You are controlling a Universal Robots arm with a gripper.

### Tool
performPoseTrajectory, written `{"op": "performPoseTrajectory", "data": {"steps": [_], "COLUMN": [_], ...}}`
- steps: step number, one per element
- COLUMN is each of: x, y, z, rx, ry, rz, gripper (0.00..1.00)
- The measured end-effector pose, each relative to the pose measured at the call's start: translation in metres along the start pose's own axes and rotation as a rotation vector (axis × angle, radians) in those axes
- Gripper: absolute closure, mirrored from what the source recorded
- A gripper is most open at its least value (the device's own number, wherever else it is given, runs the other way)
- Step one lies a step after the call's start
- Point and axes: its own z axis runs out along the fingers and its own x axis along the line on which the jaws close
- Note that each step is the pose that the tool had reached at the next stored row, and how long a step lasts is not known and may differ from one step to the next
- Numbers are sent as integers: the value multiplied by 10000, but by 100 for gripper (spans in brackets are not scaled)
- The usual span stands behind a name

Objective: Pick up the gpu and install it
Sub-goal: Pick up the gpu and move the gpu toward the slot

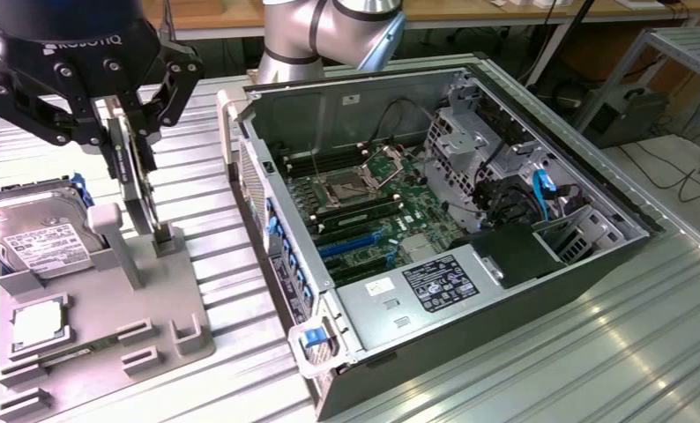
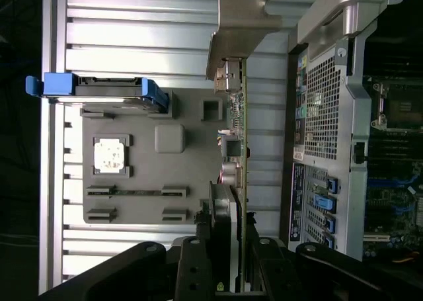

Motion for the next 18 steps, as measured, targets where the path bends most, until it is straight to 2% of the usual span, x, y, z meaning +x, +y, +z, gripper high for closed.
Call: {"op": "performPoseTrajectory", "data": {"steps": [18], "x": [-3], "y": [4], "z": [-127], "rx": [1], "ry": [1], "rz": [0], "gripper": [72]}}
